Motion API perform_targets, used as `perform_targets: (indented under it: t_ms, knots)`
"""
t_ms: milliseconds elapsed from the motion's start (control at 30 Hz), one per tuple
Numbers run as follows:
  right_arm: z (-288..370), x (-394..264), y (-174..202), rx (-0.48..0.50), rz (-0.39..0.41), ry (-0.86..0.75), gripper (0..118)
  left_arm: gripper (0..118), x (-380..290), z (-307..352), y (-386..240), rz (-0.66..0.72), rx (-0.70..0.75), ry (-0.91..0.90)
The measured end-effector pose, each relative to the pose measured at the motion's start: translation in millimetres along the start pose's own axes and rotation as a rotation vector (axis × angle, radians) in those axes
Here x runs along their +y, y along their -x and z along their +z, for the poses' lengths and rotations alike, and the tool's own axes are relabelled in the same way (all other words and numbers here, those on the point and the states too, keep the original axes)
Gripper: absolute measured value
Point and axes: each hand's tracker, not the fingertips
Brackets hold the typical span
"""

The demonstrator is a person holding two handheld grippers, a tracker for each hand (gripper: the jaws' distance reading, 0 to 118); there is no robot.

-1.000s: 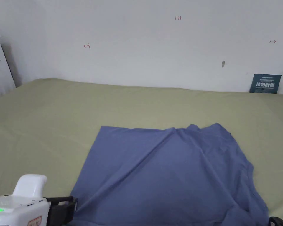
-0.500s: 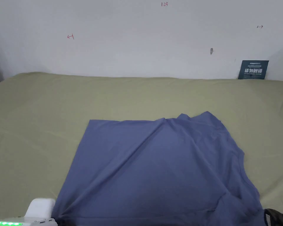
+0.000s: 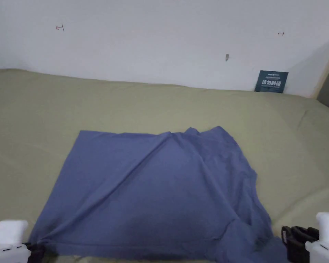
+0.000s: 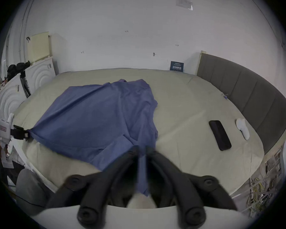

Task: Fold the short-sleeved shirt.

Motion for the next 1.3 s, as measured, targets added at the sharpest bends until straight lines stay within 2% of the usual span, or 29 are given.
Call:
perform_targets:
  t_ms: [67,100,200,267,367,400,433,467,500,533,600,733,833,1167,1300]
  knots:
    - [-22,9,-11,0.084,-0.024,0.177,82,3,-1,-1,-1,-0.001,0.002,0.005]
    - [-31,12,-13,0.103,-0.027,0.271,104,3,-1,-1,-1,0.001,-0.001,0.008]
    - [-56,7,-19,0.100,-0.043,0.343,104,3,-2,0,-4,0.013,-0.006,0.015]
    - [-78,-3,-27,0.078,-0.102,0.450,104,3,-3,0,-5,0.014,-0.008,0.019]
    - [-90,-11,-30,0.103,-0.189,0.543,104,3,-3,1,-6,0.018,-0.010,0.030]
    - [-92,-14,-30,0.109,-0.204,0.555,102,3,-3,1,-5,0.020,-0.012,0.031]
    - [-94,-17,-31,0.108,-0.215,0.565,94,3,-4,2,-5,0.022,-0.013,0.033]
    - [-93,-19,-30,0.101,-0.215,0.562,74,3,-3,2,-6,0.025,-0.014,0.034]
    - [-92,-21,-29,0.100,-0.210,0.559,34,3,-3,2,-6,0.026,-0.016,0.034]
    - [-90,-23,-28,0.103,-0.200,0.545,8,3,-2,3,-7,0.027,-0.018,0.034]
    - [-82,-23,-22,0.104,-0.181,0.456,6,3,0,0,-3,0.027,-0.021,0.031]
    - [-71,-19,-9,0.060,-0.093,0.401,6,3,1,4,-3,0.028,-0.024,0.010]
    - [-59,-13,-1,0.051,-0.062,0.355,6,3,3,9,-3,0.025,-0.025,-0.014]
    - [-53,44,-11,0.106,-0.089,0.292,6,3,47,20,7,0.014,-0.053,-0.065]
    - [-70,79,-20,0.119,-0.073,0.262,6,3,84,17,6,-0.051,-0.040,-0.073]
